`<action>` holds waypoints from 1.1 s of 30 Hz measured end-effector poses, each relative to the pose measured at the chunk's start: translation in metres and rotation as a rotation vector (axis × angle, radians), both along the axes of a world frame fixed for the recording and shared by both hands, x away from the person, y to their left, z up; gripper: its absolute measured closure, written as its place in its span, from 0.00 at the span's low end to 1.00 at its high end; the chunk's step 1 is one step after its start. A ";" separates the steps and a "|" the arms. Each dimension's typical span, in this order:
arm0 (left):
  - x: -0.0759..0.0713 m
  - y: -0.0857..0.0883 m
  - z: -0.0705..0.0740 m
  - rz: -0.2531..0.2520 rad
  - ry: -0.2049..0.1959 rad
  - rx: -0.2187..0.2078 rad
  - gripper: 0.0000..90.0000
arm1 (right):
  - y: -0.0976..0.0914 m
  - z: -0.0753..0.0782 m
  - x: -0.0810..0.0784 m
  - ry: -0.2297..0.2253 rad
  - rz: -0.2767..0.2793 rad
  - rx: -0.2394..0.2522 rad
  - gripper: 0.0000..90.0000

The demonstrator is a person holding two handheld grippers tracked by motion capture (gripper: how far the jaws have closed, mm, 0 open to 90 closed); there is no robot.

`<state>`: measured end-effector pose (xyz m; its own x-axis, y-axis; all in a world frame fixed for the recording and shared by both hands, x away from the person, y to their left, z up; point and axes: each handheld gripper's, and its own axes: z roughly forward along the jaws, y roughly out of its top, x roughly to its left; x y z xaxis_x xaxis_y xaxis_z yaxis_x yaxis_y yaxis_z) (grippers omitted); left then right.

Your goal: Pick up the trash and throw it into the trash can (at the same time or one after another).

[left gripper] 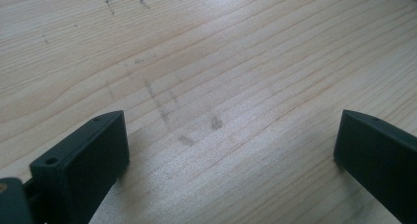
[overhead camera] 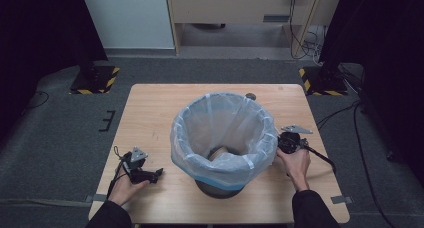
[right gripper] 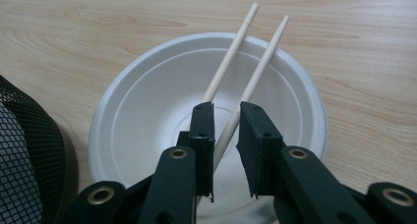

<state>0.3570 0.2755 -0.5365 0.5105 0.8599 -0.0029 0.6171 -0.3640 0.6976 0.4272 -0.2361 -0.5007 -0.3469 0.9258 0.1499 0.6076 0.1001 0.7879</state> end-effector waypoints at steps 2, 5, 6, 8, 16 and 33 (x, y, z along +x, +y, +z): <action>0.000 0.000 0.000 0.000 0.000 0.000 0.00 | 0.000 0.000 0.000 0.006 -0.004 0.008 0.87; 0.000 0.000 0.000 0.000 0.000 0.000 0.00 | -0.001 0.001 0.000 0.006 -0.003 0.010 0.91; 0.000 0.000 0.000 0.000 0.000 0.000 0.00 | -0.001 0.001 0.000 0.006 -0.001 0.010 0.92; 0.000 0.000 0.000 0.000 0.000 0.000 0.00 | -0.001 0.001 0.000 0.008 0.000 0.010 0.93; 0.000 0.000 0.000 0.000 0.000 0.000 0.00 | -0.003 0.001 0.000 0.015 0.005 0.011 0.95; 0.000 0.000 0.000 0.000 0.000 0.000 0.00 | -0.003 0.001 0.001 0.020 0.020 -0.012 0.95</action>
<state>0.3570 0.2755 -0.5365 0.5107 0.8598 -0.0029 0.6171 -0.3642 0.6975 0.4280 -0.2387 -0.5001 -0.3624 0.9205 0.1463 0.6213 0.1216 0.7740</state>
